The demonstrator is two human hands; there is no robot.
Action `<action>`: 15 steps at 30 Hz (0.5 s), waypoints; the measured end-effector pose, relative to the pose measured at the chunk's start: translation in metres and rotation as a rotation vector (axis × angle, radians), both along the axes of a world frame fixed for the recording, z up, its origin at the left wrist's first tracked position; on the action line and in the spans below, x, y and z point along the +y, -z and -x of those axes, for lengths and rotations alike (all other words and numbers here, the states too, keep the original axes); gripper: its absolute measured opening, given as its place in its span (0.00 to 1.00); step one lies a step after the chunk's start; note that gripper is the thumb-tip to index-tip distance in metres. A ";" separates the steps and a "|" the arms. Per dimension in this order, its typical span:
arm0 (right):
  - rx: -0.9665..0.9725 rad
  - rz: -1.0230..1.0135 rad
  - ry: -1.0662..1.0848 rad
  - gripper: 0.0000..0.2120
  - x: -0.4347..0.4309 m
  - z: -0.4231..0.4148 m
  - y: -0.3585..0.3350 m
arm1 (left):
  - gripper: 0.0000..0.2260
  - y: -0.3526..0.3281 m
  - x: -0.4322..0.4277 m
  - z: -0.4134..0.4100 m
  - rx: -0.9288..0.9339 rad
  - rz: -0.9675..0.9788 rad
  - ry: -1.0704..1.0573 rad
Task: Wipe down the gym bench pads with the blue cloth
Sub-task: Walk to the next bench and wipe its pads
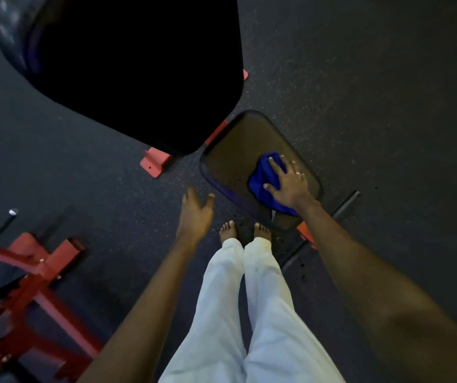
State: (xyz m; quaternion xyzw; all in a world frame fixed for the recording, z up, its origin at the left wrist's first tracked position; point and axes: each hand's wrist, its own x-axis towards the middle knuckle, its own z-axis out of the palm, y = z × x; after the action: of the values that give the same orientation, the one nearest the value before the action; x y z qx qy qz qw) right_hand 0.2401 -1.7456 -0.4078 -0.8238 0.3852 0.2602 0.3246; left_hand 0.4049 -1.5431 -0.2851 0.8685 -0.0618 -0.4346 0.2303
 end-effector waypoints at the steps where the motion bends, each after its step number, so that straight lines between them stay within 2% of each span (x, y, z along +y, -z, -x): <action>1: 0.012 0.017 -0.058 0.41 0.000 0.002 0.008 | 0.31 0.020 -0.009 0.001 0.111 -0.083 -0.006; 3: -0.024 0.080 -0.097 0.42 0.001 0.007 0.021 | 0.30 0.055 -0.027 0.001 0.233 -0.101 -0.055; 5: -0.093 0.123 -0.087 0.40 0.000 0.013 0.029 | 0.28 0.086 -0.046 0.002 0.232 0.031 -0.181; 6: -0.132 0.148 -0.091 0.39 -0.001 0.014 0.032 | 0.31 0.099 -0.054 0.005 0.199 0.060 -0.244; 10: -0.204 0.234 0.002 0.36 -0.009 0.000 0.040 | 0.37 0.127 -0.078 0.025 0.046 -0.050 -0.372; 15: -0.194 0.212 0.155 0.37 -0.028 -0.035 0.039 | 0.39 0.175 -0.067 0.035 -0.104 -0.035 -0.297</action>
State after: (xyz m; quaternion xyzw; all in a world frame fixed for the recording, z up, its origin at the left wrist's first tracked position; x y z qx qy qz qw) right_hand 0.2752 -1.7740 -0.4468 -0.8426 0.4397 0.1116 0.2903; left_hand 0.3699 -1.6101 -0.4598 0.8934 0.0630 -0.3511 0.2732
